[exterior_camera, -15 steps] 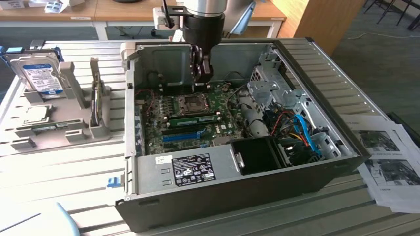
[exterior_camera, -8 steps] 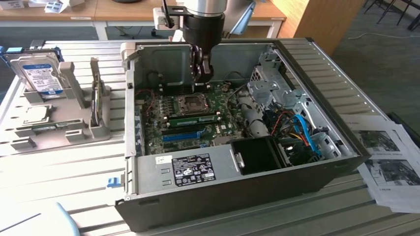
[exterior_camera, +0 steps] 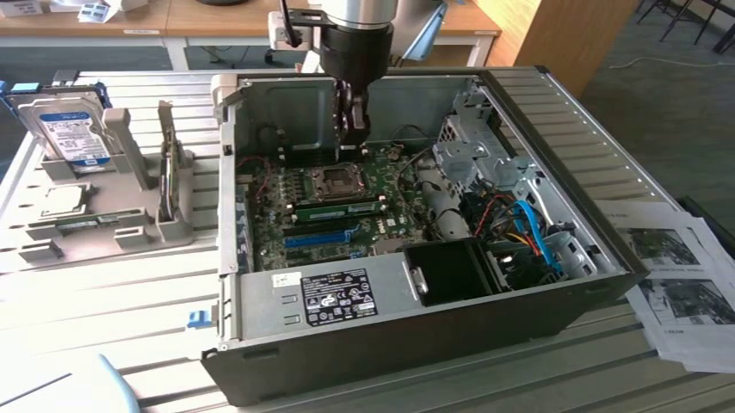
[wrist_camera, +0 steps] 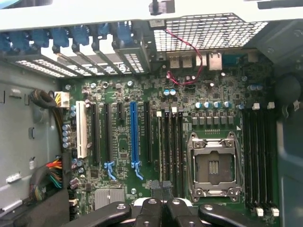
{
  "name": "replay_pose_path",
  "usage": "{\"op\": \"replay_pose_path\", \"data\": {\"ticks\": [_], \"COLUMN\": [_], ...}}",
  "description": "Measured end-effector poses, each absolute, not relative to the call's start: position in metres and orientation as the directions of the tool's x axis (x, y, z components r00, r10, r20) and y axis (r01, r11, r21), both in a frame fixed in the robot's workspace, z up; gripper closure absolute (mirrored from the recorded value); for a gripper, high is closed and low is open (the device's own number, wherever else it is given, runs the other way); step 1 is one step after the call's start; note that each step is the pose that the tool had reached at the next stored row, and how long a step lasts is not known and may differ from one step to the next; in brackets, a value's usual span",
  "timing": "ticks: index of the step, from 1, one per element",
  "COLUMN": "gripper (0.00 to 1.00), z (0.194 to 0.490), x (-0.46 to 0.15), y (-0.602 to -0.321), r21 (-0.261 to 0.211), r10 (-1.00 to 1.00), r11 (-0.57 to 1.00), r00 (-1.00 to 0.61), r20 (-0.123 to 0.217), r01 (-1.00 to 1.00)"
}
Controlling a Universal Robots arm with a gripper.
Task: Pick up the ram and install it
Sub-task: 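Press down the ram until it locks into place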
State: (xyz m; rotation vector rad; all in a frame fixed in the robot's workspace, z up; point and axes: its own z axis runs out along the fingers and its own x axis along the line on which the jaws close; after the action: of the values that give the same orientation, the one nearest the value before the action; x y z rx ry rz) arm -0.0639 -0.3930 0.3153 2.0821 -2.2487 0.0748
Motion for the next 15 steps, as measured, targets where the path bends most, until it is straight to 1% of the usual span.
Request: {"op": "replay_pose_path", "data": {"ticks": [6, 15], "gripper": [0.91, 0.91], "z": [0.3153, 0.3153], "x": [-0.0639, -0.0639], "y": [-0.393, -0.393], "r21": [0.016, 0.016], "r10": [-0.98, -0.966], "r11": [0.178, 0.247], "r00": [-0.176, -0.245], "r20": [0.089, 0.087], "r01": [-0.984, -0.969]}}
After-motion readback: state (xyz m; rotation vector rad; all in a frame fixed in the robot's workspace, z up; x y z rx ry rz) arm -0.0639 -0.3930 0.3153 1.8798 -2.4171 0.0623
